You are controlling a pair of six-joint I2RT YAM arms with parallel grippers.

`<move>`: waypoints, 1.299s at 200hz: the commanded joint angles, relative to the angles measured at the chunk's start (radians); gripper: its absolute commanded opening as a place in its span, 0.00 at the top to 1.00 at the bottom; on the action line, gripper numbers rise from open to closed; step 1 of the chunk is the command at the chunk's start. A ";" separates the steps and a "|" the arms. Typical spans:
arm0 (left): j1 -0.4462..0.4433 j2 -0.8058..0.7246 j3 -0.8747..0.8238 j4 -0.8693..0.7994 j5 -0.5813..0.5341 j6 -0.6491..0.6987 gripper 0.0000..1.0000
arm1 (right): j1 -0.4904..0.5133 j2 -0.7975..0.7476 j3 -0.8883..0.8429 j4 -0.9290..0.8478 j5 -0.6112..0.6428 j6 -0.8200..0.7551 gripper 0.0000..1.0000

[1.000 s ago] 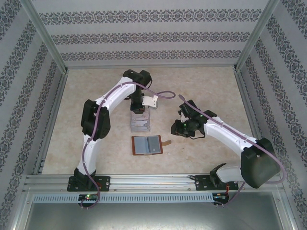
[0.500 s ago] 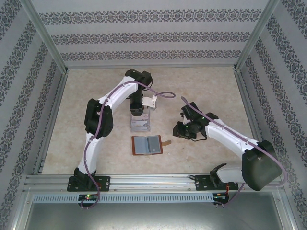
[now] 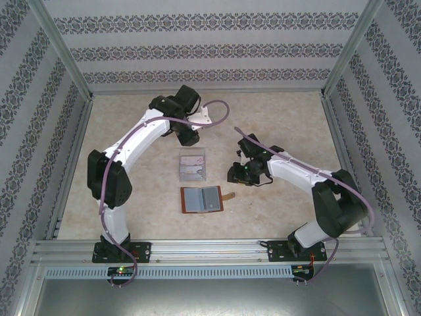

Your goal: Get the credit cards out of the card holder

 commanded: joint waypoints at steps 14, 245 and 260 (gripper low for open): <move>-0.002 -0.076 -0.131 0.243 -0.045 -0.386 0.56 | 0.042 0.069 0.012 0.043 -0.029 -0.007 0.62; -0.127 -0.222 -0.579 0.461 0.285 -1.227 0.67 | 0.158 -0.112 -0.148 0.132 -0.013 0.139 0.70; -0.164 -0.227 -0.632 0.530 0.289 -1.280 0.67 | 0.158 -0.099 -0.156 0.159 -0.054 0.140 0.70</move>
